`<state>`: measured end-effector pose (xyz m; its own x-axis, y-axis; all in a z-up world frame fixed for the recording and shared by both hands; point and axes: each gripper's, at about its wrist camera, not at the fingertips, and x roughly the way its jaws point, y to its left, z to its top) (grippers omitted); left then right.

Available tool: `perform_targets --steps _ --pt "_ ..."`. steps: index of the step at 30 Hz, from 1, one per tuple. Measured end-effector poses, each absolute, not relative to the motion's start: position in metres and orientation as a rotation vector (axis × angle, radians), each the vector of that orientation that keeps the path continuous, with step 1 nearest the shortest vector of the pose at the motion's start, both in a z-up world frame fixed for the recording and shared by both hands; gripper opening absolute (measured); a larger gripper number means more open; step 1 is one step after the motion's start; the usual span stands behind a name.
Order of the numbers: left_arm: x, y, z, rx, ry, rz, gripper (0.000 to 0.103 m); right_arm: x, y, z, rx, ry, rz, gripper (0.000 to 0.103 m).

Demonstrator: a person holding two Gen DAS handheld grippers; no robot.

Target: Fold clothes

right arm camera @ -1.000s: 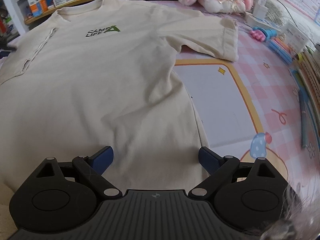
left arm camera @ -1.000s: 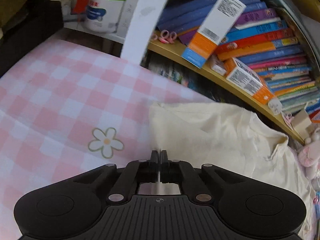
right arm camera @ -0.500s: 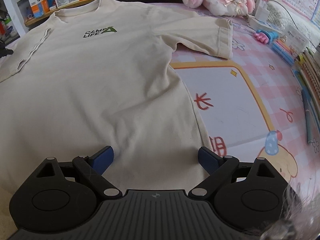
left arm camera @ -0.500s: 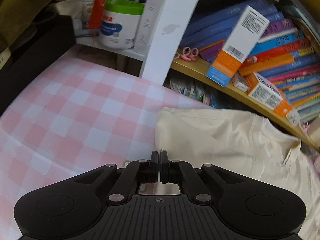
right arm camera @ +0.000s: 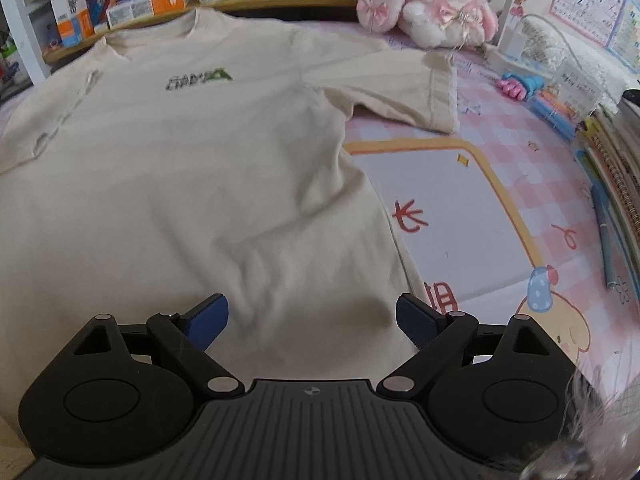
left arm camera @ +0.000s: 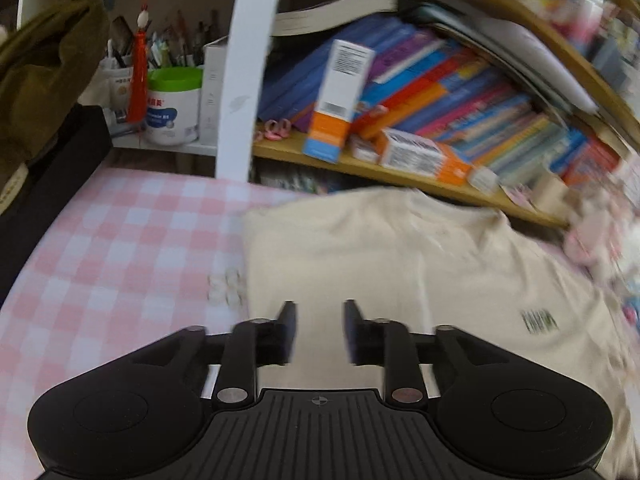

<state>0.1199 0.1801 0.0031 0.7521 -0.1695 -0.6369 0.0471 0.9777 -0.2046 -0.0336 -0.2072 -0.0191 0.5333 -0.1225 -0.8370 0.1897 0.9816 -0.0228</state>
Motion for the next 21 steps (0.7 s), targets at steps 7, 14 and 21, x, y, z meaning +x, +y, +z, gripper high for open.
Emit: perform_targets --steps 7,14,21 --pt "0.038 0.156 -0.006 -0.122 0.735 -0.073 0.067 -0.04 -0.198 0.002 0.151 0.899 -0.228 0.092" --pt "0.007 0.122 -0.01 -0.12 0.812 -0.112 0.075 -0.047 -0.185 0.013 0.186 0.848 -0.274 0.092" --pt "0.004 0.117 -0.008 -0.093 0.809 -0.076 0.082 -0.049 -0.184 0.01 0.164 0.871 -0.278 0.092"
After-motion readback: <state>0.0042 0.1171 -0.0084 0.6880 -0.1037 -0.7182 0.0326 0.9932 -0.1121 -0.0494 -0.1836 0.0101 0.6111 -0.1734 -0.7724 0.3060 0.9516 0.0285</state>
